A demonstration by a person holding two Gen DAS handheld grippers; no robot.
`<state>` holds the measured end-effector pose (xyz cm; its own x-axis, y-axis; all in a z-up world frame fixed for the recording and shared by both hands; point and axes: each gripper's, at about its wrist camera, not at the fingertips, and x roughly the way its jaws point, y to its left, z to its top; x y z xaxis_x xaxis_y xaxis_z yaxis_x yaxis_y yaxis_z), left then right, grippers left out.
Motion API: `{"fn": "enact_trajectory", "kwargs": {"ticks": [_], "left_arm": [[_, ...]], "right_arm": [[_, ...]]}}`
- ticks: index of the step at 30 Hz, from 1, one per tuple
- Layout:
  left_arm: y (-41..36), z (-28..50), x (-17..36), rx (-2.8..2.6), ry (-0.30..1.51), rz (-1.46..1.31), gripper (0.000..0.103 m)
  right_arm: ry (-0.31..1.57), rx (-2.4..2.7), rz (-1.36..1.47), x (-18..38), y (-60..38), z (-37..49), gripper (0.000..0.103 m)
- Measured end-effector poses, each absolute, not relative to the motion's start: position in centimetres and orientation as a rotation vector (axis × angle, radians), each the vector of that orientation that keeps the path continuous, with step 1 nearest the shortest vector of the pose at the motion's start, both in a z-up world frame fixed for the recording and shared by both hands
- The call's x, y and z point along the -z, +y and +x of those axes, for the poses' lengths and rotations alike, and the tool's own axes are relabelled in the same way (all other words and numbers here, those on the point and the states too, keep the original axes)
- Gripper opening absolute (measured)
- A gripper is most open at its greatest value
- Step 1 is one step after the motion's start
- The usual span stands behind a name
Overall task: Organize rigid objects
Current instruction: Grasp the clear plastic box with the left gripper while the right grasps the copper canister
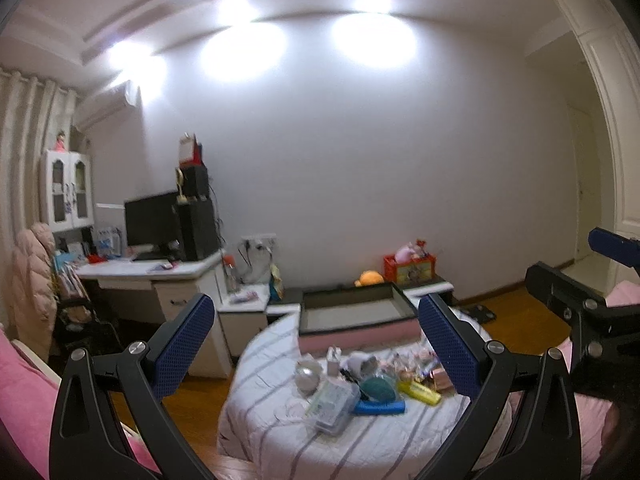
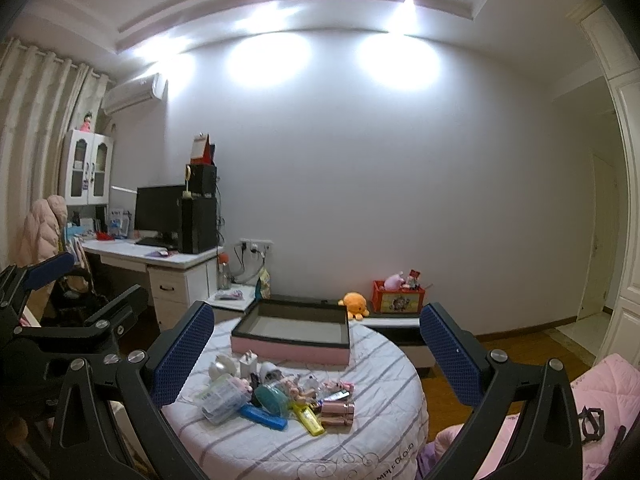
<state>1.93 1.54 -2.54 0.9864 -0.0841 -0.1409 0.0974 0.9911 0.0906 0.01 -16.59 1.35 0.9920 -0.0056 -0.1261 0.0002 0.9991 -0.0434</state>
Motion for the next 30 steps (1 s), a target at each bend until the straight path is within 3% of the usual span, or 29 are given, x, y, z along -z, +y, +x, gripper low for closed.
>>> {"fn": "enact_trajectory", "kwargs": {"ticks": [19, 26, 30], "left_arm": [[1.9, 16.7, 19.9, 0.120, 0.610, 0.117, 0.103], [2.7, 20.5, 22.0, 0.179, 0.696, 0.028, 0.103], [2.4, 22.2, 23.4, 0.196, 0.751, 0.038, 0.093]], "right_arm": [[0.539, 0.044, -0.004, 13.8, -21.1, 12.7, 0.103], [0.626, 0.017, 0.014, 17.2, -21.7, 16.0, 0.103], [0.649, 0.009, 0.021, 18.1, -21.8, 17.5, 0.103]]}}
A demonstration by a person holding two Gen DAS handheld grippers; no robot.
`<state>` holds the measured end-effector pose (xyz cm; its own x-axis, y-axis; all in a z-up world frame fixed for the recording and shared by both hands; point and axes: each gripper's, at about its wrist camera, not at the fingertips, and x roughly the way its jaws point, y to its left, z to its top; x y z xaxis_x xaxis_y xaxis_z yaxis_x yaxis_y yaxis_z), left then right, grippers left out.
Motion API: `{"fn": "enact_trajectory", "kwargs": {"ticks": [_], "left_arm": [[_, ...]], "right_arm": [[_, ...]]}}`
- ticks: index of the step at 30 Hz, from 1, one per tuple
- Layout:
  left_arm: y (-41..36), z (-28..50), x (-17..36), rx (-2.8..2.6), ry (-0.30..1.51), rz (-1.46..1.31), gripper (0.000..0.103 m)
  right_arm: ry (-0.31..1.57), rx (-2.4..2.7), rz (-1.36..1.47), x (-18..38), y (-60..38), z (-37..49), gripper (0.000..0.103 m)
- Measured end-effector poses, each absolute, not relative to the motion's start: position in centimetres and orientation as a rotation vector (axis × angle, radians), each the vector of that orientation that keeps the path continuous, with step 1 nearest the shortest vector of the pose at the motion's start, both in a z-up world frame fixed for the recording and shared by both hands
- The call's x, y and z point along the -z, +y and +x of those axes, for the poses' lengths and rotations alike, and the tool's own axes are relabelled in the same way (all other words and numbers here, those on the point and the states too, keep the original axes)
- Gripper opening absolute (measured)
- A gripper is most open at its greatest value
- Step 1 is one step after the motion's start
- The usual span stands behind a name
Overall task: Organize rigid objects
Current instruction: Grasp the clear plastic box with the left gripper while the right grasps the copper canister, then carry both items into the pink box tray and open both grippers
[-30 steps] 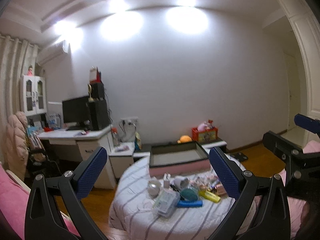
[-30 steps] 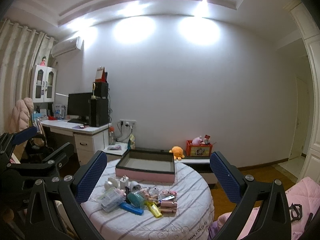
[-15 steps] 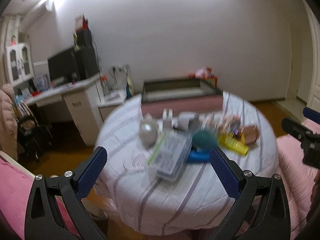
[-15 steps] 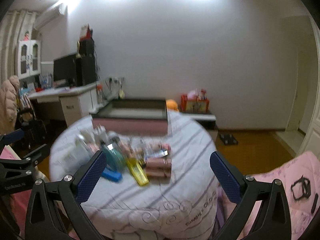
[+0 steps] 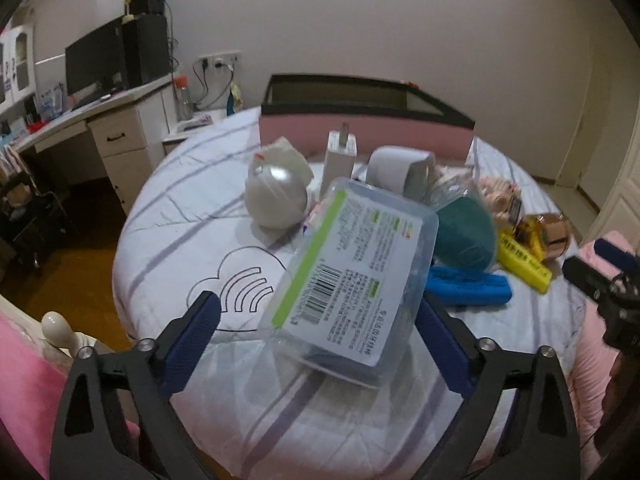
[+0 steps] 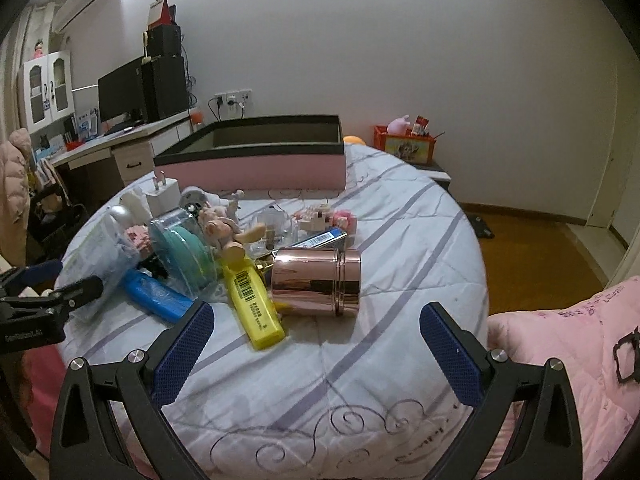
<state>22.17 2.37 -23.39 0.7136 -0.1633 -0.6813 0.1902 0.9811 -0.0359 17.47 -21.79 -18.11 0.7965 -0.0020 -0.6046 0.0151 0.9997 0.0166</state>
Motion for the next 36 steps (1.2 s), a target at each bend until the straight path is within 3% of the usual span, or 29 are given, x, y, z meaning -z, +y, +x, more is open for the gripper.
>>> {"fn": "enact_trajectory", "kwargs": {"ticks": [1, 3, 7, 9, 13, 18, 36], "left_arm": [[2.3, 22.4, 23.7, 0.196, 0.759, 0.043, 0.091], [2.5, 22.7, 24.0, 0.214, 0.774, 0.025, 0.075], [2.4, 23.3, 24.3, 0.205, 0.784, 0.040, 0.064], [2.5, 23.5, 24.2, 0.212, 0.783, 0.029, 0.064], [2.7, 23.7, 24.1, 0.210, 0.774, 0.019, 0.064], [2.8, 23.5, 23.3, 0.212, 0.753, 0.021, 0.063], [-1.3, 29.7, 14.2, 0.341, 0.630, 0.055, 0.064]], "right_arm": [[0.652, 0.010, 0.023, 18.3, -21.8, 17.8, 0.103], [0.659, 0.018, 0.034, 18.5, -22.0, 18.4, 0.103], [0.688, 0.039, 0.064, 19.1, -22.5, 20.0, 0.103], [0.686, 0.043, 0.067, 19.2, -22.5, 20.4, 0.102], [0.706, 0.034, 0.073, 19.4, -22.6, 21.5, 0.076], [0.746, -0.007, 0.071, 20.2, -22.6, 22.8, 0.058], [0.616, -0.114, 0.018, 12.8, -20.6, 27.0, 0.058]]}}
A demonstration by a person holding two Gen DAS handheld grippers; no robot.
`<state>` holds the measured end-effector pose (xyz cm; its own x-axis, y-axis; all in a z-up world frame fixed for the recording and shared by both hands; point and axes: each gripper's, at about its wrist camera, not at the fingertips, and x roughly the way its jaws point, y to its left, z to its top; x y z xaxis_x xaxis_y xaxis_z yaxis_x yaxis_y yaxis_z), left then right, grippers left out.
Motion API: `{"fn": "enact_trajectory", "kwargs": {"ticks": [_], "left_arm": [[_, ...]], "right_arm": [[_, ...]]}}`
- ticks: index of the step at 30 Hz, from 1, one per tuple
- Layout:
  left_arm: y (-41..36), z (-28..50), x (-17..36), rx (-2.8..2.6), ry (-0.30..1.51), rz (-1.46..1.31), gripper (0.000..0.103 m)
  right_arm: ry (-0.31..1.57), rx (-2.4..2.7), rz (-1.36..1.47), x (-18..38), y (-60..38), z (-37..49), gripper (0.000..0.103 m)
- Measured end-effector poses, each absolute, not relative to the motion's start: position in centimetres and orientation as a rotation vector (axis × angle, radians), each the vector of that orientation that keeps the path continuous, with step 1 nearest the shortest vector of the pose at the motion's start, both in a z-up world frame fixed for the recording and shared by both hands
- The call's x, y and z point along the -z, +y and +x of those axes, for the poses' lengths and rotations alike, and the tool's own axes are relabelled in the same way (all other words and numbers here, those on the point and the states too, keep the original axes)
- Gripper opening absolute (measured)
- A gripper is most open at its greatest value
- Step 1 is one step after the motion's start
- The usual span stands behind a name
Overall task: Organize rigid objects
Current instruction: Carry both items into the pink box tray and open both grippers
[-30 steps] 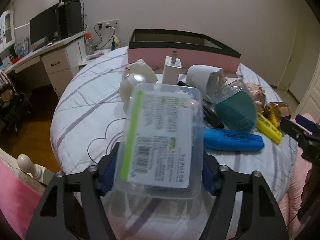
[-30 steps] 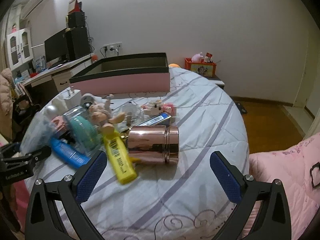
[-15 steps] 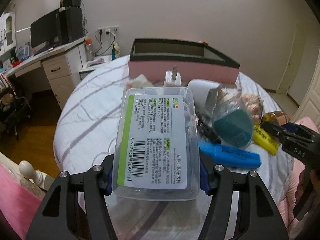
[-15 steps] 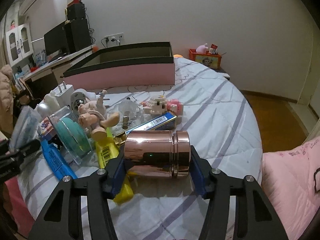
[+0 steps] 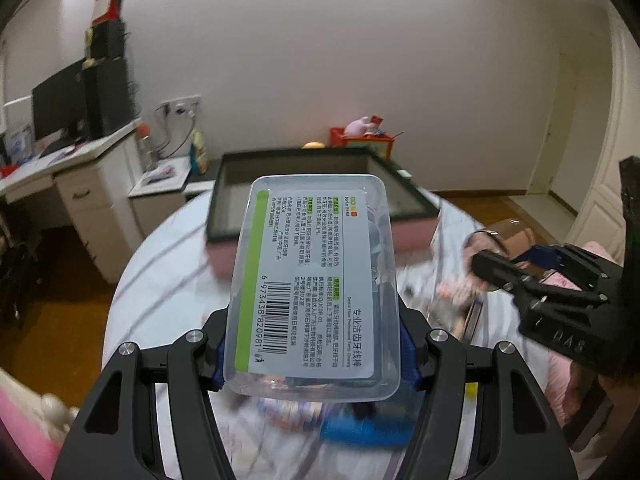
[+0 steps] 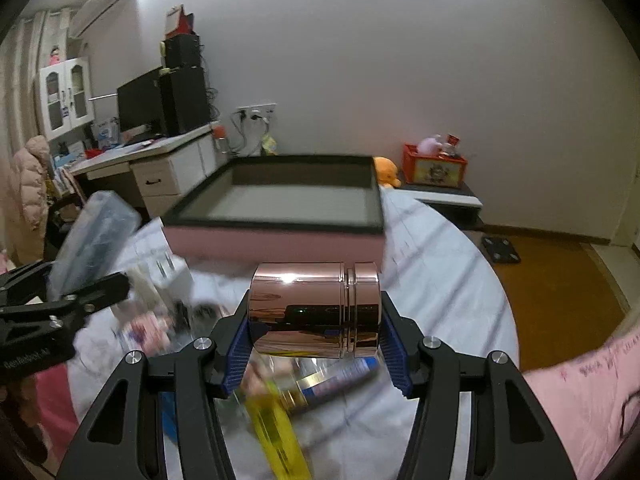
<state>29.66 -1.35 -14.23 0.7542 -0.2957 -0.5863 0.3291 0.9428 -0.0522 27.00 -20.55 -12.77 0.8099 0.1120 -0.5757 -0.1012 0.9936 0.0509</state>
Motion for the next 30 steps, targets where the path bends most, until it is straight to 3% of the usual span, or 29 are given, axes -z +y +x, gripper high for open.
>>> {"fn": "enact_trajectory", "kwargs": {"ticks": [7, 15, 26, 29, 30], "left_arm": [[-2.9, 38.5, 13.0, 0.351, 0.692, 0.098, 0.064], [-3.0, 48.7, 16.2, 0.296, 0.832, 0.132, 0.064], [-2.9, 51.2, 19.7, 0.253, 0.944, 0.180, 0.064], [-2.8, 51.4, 19.6, 0.242, 0.939, 0.178, 0.070], [-2.8, 51.0, 19.4, 0.242, 0.932, 0.174, 0.073]], "right_arm": [[0.622, -0.162, -0.011, 10.1, -19.2, 34.6, 0.058], [0.778, -0.173, 0.010, 13.6, -18.2, 45.5, 0.058], [0.951, -0.190, 0.016, 18.6, -17.2, 50.3, 0.058], [0.934, -0.182, 0.046, 18.1, -18.0, 50.0, 0.059], [0.927, -0.172, 0.046, 17.8, -18.2, 50.0, 0.065]]}}
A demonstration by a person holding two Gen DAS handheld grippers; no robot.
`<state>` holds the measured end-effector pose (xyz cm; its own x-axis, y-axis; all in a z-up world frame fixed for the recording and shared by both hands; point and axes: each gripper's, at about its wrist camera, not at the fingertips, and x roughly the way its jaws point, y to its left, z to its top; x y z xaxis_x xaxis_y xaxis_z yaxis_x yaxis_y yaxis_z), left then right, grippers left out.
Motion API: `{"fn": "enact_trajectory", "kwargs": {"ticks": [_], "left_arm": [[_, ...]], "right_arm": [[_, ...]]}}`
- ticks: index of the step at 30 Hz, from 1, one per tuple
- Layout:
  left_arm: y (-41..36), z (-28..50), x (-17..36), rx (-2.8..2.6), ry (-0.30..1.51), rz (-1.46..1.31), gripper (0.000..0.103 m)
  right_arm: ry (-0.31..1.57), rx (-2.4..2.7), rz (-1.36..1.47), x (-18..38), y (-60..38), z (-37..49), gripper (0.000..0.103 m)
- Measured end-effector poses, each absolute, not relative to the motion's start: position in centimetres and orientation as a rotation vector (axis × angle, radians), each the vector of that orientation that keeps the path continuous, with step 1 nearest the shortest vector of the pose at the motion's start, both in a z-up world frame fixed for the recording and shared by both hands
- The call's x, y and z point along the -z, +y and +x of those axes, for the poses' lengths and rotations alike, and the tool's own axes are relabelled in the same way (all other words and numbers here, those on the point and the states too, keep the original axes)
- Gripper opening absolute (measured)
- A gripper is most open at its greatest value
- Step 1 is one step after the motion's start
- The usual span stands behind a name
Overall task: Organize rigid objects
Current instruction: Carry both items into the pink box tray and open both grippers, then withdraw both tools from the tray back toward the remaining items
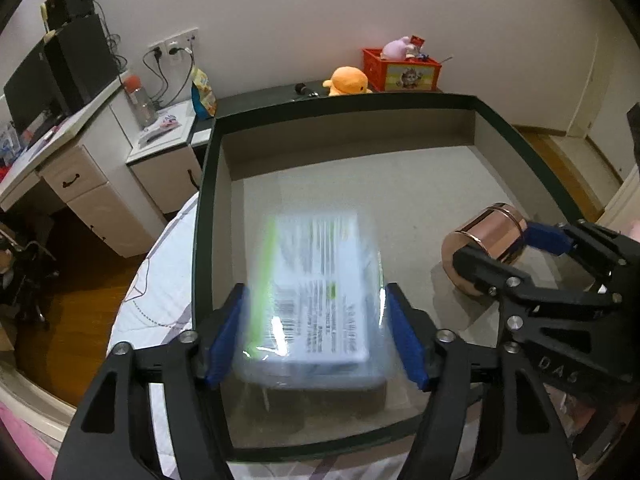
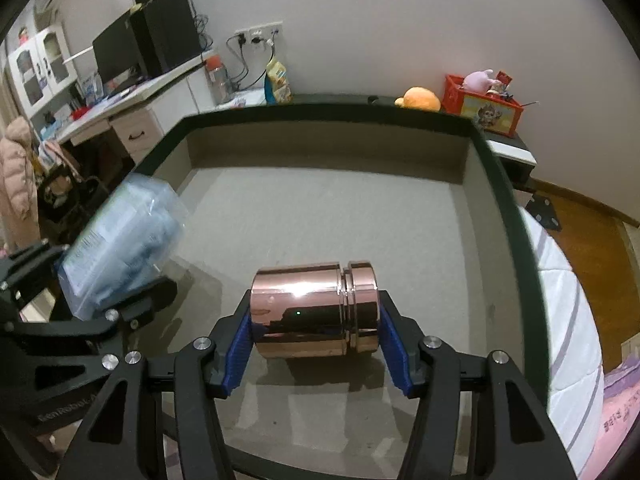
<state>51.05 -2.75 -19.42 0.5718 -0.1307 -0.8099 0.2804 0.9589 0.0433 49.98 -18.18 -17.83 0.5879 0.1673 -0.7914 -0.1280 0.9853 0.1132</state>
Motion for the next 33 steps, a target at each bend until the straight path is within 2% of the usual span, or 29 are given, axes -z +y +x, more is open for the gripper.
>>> {"fn": "enact_trajectory", "kwargs": {"ticks": [1, 3, 10, 14, 22, 33], "left_arm": [[-2.6, 50.7, 19.1, 0.243, 0.921, 0.171, 0.074], [-2.2, 50.0, 18.3, 0.234, 0.895, 0.165, 0.084], [-0.5, 43.1, 13.5, 0.220, 0.738, 0.154, 0.086], [1.3, 36.9, 10.0, 0.180, 0.575, 0.117, 0.102], [2.9, 25.8, 6.8, 0.160, 0.392, 0.043, 0.103], [2.0, 16.6, 7.1, 0.136, 0.263, 0.088, 0.103]], "right_arm": [[0.922, -0.155, 0.042, 17.6, -18.3, 49.8, 0.071], [0.908, -0.127, 0.033, 16.9, -18.6, 49.3, 0.080], [0.794, -0.160, 0.055, 12.5, -19.2, 44.6, 0.082], [0.656, -0.168, 0.030, 8.8, -18.8, 38.3, 0.084], [0.440, -0.136, -0.003, 4.8, -17.7, 26.7, 0.087], [0.299, -0.023, -0.049, 4.9, -17.8, 16.4, 0.087]]}}
